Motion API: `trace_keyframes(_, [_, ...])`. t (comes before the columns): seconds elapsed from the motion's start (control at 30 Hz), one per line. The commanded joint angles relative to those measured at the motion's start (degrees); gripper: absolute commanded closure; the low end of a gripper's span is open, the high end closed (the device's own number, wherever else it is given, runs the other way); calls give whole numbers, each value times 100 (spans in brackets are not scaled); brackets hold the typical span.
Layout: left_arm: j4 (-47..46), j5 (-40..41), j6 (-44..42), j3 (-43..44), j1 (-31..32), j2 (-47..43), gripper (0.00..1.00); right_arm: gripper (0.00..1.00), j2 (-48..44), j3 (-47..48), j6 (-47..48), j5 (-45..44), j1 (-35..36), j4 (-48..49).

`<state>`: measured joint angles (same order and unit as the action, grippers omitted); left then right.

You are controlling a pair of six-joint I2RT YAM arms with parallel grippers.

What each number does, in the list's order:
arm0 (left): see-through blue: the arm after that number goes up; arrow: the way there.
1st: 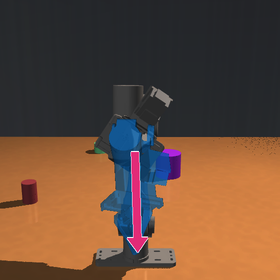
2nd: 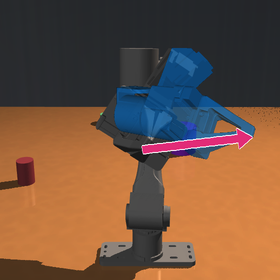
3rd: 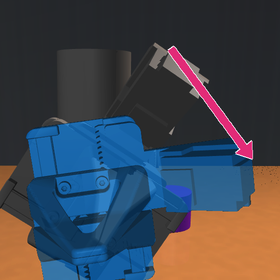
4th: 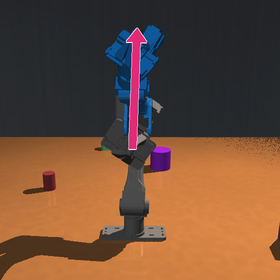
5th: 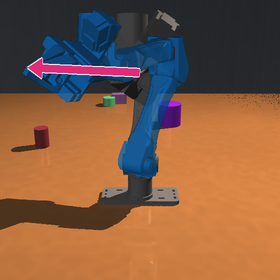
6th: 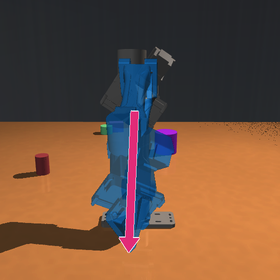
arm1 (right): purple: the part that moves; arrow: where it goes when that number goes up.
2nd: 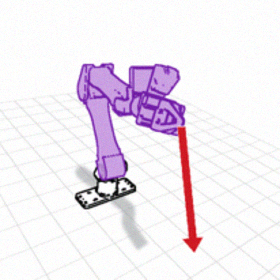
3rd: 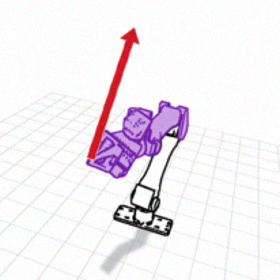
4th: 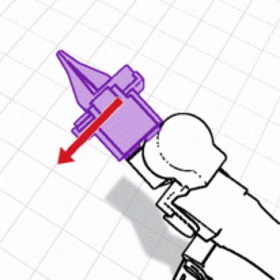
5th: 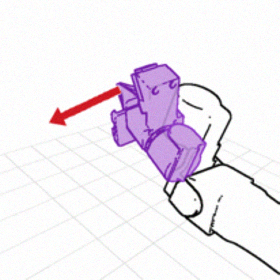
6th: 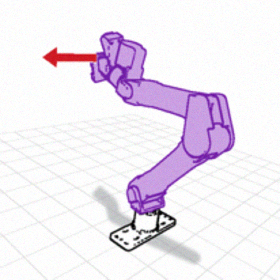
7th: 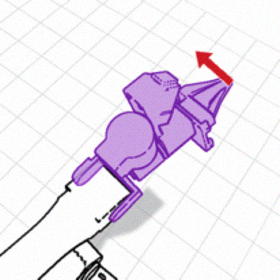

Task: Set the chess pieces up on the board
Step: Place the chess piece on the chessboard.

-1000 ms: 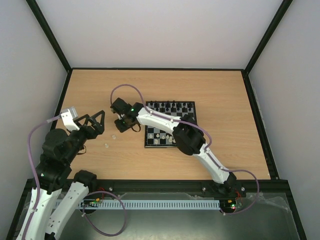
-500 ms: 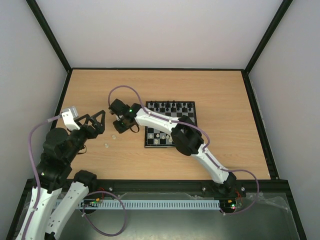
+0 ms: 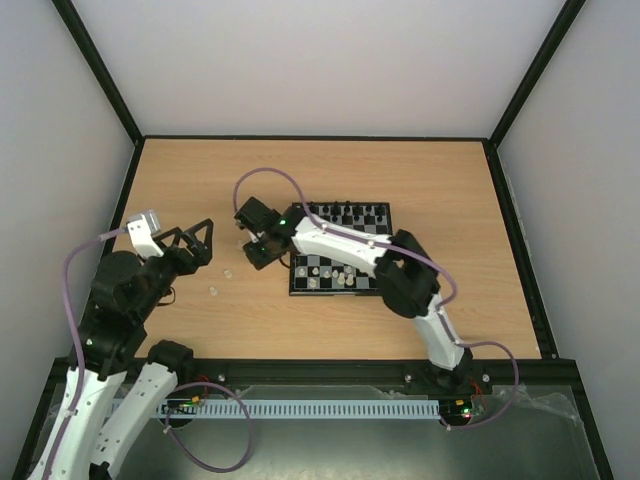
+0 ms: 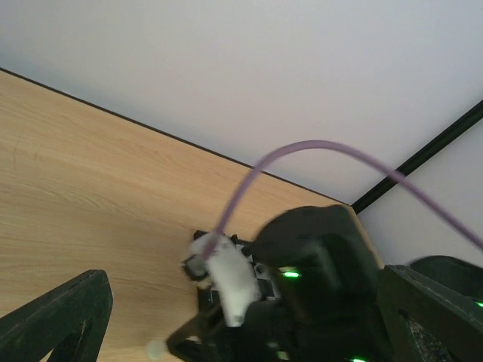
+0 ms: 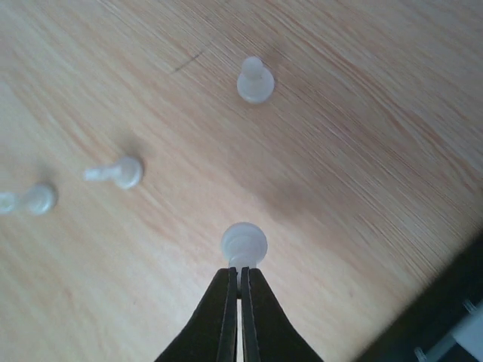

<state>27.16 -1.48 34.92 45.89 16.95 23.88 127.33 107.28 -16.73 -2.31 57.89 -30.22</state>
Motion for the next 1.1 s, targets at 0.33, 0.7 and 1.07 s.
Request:
trace_keyframes(0.33, [-453,-68,30,-307,-31,367,1,96,-3342,-3076,-351,-934,38,-342])
trace_keyframes(0.7, [-744,-199,102,-492,-26,613,0,95,-4082,-4258,-729,-1204,38,-536])
trace_keyframes(1.07, [-726,-171,94,-532,-34,602,1,95,-3607,-4332,-645,-1310,22,-290])
